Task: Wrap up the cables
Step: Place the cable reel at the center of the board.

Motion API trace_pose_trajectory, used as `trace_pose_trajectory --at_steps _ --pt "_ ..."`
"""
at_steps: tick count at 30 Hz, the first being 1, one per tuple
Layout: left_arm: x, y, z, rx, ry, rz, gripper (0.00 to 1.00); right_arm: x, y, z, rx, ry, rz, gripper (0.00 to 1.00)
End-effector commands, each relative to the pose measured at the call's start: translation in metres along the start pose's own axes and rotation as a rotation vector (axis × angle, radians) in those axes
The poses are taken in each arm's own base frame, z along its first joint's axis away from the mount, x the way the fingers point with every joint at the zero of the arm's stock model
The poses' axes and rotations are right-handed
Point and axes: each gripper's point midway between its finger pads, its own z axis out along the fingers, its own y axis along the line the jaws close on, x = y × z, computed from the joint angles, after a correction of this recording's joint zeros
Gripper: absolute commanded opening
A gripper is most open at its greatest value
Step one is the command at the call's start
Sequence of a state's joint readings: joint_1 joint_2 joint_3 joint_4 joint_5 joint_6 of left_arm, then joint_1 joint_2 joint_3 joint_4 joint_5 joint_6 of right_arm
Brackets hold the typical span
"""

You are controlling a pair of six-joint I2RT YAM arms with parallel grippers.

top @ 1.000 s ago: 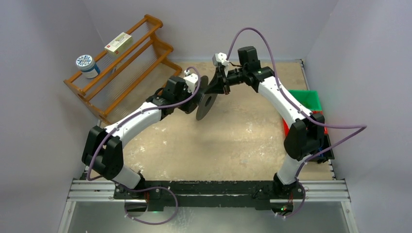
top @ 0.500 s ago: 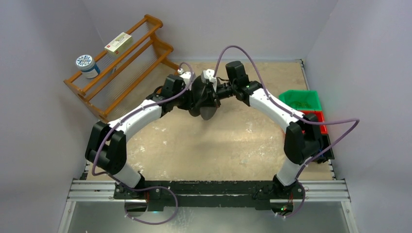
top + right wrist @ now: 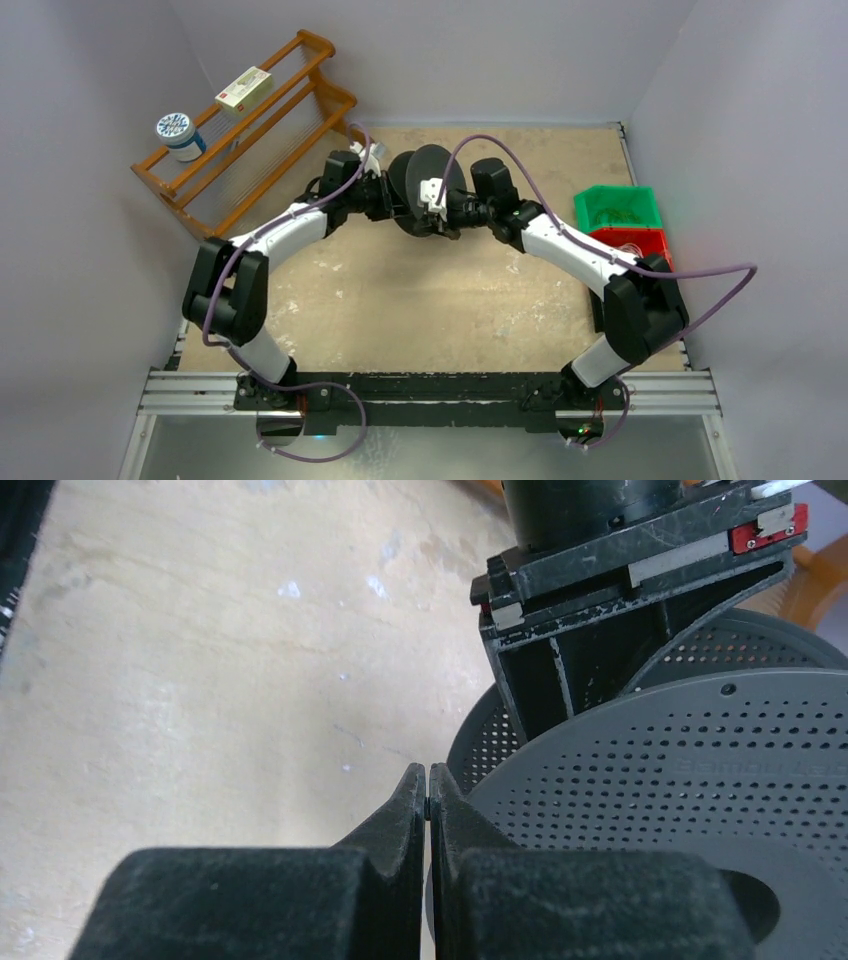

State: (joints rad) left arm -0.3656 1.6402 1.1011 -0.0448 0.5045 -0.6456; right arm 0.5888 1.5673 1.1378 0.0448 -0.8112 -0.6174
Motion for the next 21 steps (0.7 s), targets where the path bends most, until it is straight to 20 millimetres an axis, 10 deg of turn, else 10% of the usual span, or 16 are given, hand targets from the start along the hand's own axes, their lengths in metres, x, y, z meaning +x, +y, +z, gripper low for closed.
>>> trace_pose_trajectory --at_steps 1,21 --pt "-0.018 -0.015 0.006 0.128 -0.055 -0.041 0.00 0.015 -0.006 -0.001 0.065 0.053 -0.069 0.00" --pt "0.038 0.021 0.064 0.294 0.129 -0.261 0.00 0.106 -0.009 -0.005 0.106 0.360 -0.147 0.00"
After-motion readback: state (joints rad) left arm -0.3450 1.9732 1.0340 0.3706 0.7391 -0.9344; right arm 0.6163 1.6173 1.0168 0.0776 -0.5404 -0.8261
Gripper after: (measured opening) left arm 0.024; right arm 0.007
